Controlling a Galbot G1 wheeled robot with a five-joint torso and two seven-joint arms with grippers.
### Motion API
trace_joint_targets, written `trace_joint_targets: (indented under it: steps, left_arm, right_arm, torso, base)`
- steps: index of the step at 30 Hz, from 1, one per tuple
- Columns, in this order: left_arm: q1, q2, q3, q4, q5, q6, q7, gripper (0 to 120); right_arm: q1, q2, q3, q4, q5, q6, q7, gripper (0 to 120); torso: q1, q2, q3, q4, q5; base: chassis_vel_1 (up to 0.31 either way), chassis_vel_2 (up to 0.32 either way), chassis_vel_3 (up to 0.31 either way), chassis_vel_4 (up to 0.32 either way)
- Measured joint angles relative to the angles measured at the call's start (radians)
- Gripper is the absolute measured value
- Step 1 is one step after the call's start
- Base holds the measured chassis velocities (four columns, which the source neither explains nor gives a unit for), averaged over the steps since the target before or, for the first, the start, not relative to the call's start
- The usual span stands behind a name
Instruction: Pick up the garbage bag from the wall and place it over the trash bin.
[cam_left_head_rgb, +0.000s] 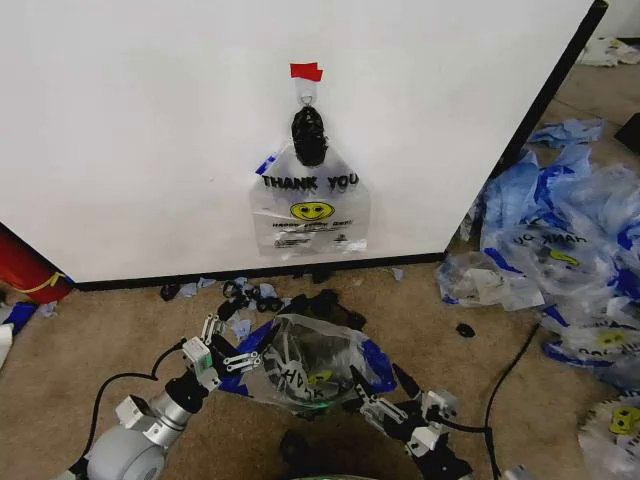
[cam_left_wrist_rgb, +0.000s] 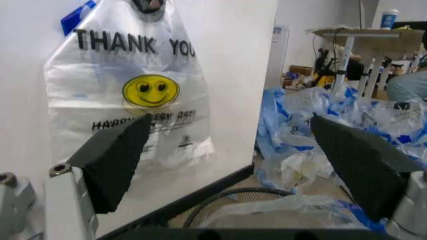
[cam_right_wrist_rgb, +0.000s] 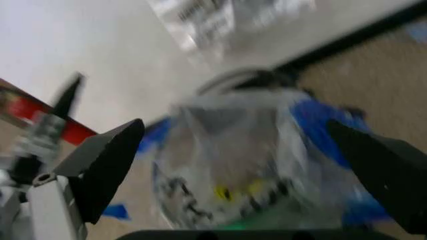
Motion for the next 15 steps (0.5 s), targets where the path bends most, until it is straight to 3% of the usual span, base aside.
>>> trace_joint_targets:
  steps: [4,15]
  left_arm:
    - [0.032,-0.015,-0.014,0.002,0.012,-0.004,0.003,94]
    - [0.048,-0.033,-0.022,0.006,0.019,-0.009,0.003,94]
  right_arm:
    - [0.082,0.050,-0.073,-0.002,0.040,-0.079,0.125,100]
    - [0.175,0.136,-0.162,-0.049,0.051,-0.149,0.288,100]
  torso:
    - [0.000,0.000,0.000,0.0000,-0.0005]
    - [0.000,0.000,0.000,-0.0003,-0.0005]
  base:
    - [0.000,0.000,0.000,0.000]
    - [0.000,0.000,0.000,0.000]
